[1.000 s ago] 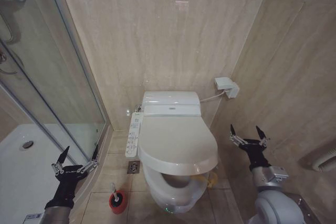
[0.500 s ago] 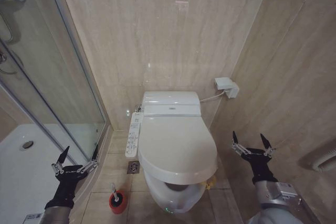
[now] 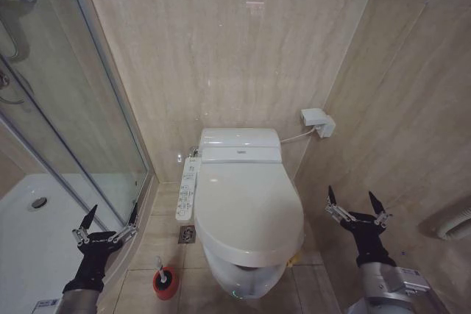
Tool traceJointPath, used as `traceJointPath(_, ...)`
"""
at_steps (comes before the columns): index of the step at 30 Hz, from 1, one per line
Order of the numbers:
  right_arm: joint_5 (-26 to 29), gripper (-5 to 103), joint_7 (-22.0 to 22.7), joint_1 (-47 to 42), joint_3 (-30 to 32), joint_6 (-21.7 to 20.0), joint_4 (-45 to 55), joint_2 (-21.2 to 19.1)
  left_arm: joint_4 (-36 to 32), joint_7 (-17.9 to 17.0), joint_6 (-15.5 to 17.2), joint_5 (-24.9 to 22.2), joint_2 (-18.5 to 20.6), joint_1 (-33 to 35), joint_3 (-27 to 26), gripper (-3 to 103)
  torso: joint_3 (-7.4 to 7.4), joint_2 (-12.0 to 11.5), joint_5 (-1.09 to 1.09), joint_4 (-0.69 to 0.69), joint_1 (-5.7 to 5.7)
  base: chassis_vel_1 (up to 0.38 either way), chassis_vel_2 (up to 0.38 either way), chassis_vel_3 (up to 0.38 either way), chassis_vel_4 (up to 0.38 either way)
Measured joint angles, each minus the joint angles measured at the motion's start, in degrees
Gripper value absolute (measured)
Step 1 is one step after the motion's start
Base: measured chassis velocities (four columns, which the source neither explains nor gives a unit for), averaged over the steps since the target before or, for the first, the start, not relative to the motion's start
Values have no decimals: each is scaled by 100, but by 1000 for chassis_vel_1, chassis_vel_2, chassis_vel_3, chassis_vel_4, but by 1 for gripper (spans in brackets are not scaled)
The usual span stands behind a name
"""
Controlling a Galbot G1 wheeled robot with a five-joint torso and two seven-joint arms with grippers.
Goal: Open the toilet lid, clean the toilet bowl with a toilet brush, close the toilet lid, and flush.
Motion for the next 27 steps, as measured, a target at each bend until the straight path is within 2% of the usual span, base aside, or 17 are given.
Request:
traceJointPath(9,191,100,-57,13,-2,-91,112,12,0,0,0,0,0,0,0,100,0,0,0,0,0,0,0,0,0)
traceJointPath(27,210,100,-53,28,-5,-163,136,11,0,0,0,0,0,0,0,100,0,0,1,0,0,0,0,0,0)
